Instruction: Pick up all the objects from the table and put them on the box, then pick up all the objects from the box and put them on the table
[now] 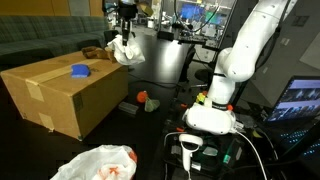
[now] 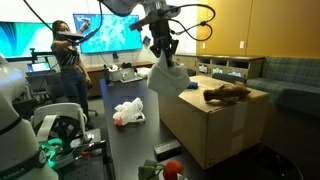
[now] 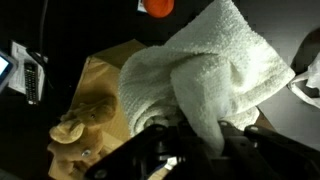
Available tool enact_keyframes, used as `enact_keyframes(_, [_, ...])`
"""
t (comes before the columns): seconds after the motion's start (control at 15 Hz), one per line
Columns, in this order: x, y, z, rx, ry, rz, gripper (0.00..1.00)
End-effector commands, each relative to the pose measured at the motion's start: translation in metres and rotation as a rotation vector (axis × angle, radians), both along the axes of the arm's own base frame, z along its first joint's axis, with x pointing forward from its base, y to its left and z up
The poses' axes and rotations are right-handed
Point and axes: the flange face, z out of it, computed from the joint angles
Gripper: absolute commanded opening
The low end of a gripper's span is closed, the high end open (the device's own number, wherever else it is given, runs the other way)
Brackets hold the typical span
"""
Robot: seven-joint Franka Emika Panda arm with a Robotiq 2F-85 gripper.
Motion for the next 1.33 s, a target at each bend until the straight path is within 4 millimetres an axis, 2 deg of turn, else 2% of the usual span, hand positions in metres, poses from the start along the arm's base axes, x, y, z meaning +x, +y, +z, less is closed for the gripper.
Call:
enact_keyframes(0.0, [0.051, 0.033, 0.031, -0.054, -0.026, -0.036, 0.08])
enact_keyframes(0.2, [0.089, 0.06, 0.038, -0.031, -0.069, -0.029, 0.08])
enact_keyframes(0.27, [0.104, 0.069, 0.031, -0.015, -0.083, -0.038, 0.08])
enact_keyframes(0.4, [0.121, 0.081, 0.033, 0.028, -0.111, -0.038, 0.08])
enact_keyframes(0.6, [0.151, 0.099, 0.023, 0.072, -0.145, -0.049, 0.08])
enact_keyframes(0.8, [0.167, 0.121, 0.025, 0.105, -0.196, -0.075, 0.08])
enact_keyframes(1.07, [0.177, 0.154, 0.042, 0.144, -0.27, -0.1, 0.08])
enact_keyframes(1.27, [0.186, 0.181, 0.048, 0.162, -0.299, -0.093, 0.08])
